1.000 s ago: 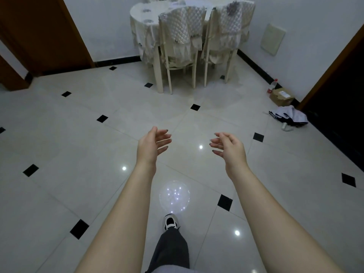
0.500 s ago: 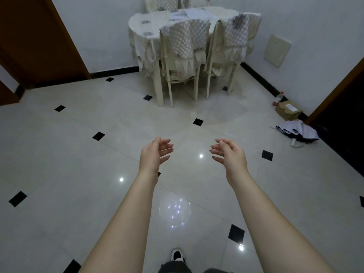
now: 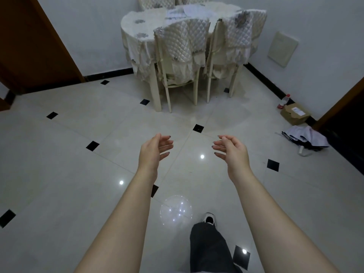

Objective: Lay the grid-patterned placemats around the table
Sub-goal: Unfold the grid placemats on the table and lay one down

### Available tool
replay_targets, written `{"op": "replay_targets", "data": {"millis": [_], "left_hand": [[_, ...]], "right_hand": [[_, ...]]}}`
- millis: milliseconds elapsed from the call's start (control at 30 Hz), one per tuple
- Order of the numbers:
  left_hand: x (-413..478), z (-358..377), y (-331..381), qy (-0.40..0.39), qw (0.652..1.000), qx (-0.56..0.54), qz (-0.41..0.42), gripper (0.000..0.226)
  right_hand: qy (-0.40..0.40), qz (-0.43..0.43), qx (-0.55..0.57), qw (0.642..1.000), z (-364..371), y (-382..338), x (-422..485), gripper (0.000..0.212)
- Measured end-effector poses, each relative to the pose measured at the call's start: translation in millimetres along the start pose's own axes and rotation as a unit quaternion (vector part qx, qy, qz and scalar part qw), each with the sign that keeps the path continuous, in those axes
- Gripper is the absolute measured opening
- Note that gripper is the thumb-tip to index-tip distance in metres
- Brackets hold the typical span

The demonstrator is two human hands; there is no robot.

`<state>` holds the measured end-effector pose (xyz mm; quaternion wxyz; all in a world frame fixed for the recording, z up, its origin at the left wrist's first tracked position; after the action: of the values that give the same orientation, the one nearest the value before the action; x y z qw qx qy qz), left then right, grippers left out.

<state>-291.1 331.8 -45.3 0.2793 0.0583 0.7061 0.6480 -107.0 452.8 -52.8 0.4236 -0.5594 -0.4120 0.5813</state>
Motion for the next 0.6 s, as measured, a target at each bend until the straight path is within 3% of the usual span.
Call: {"op": "replay_targets", "data": {"millis": [300, 600], "left_hand": [[105.1, 114.5, 44.7, 0.011, 1.000, -0.006, 0.012, 0.036], [179.6, 180.8, 74.4, 0.036, 0.999, -0.027, 0.007, 0.037]], "right_hand": [[-0.017, -0.011, -0.004, 1.000, 49.8, -55.8, 145.8, 0.020], [-0.029, -0.007, -0.029, 0.999, 87.4, -88.6, 243.5, 0.019]]}}
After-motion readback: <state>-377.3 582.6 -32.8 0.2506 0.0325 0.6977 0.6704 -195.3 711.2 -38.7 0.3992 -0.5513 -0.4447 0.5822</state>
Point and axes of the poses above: each hand's wrist, its own x-axis towards the middle knuckle, its own z-axis out of the palm, y = z × x, the point moved 2 cm from there along x, towards the middle knuckle, and after that the axes turned 14 degrees about y, right-handed, at the moved point
